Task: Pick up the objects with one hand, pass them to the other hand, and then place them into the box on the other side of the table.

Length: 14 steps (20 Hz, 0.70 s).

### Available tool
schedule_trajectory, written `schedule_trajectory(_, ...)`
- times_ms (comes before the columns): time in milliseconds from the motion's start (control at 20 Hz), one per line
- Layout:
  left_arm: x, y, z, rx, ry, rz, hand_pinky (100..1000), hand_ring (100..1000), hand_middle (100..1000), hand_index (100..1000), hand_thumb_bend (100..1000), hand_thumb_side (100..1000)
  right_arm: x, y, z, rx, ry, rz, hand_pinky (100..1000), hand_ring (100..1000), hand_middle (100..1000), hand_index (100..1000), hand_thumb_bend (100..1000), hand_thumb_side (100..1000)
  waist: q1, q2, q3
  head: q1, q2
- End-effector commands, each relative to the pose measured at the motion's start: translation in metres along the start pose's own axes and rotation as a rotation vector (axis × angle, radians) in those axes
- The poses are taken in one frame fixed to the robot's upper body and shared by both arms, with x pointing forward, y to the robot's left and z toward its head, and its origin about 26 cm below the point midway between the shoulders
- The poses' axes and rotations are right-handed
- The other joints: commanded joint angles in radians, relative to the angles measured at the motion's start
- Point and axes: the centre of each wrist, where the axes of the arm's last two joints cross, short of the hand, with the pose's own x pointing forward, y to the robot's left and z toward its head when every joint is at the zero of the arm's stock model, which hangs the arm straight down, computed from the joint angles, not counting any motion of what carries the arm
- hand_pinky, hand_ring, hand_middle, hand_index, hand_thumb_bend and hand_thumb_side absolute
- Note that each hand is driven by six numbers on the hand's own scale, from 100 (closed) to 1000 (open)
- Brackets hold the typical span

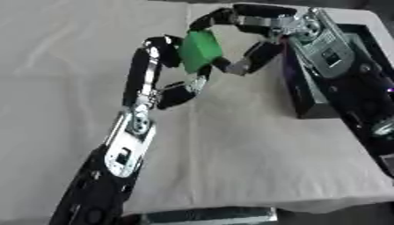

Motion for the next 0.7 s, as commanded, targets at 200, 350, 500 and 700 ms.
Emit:
schedule_trajectory(200,0.0126,-0.0052,-0.0053,0.011,-0.027,0.008,472,419,395,531,100,183,0.0037,-0.0110,0.0012,0.001,-0.041,0.022,1000,860,547,615,100,100,0.003,-0.016,-0.002,0.002,-0.001)
schedule_trajectory(350,0.0127,-0.0056,-0.0051,0.015,-0.026,0.008,481,425,407,543,100,167,0.0034,-0.0106,0.0016,-0.025,-0.039,0.003,1000,814,508,564,100,100,0.004,-0.017,-0.004,0.001,-0.002)
schedule_trajectory(500,0.0124,-0.0055,-0.0051,0.026,-0.022,0.005,492,435,423,558,100,156,0.0032,-0.0102,0.0018,-0.043,-0.040,-0.014,994,791,492,540,100,100,0.005,-0.018,-0.006,0.002,-0.003)
schedule_trajectory(700,0.0124,-0.0054,-0.0055,0.044,-0.015,-0.002,511,458,463,600,100,179,0.0036,-0.0108,0.0024,-0.060,-0.040,-0.032,986,777,488,534,100,100,0.006,-0.020,-0.008,0.002,-0.003)
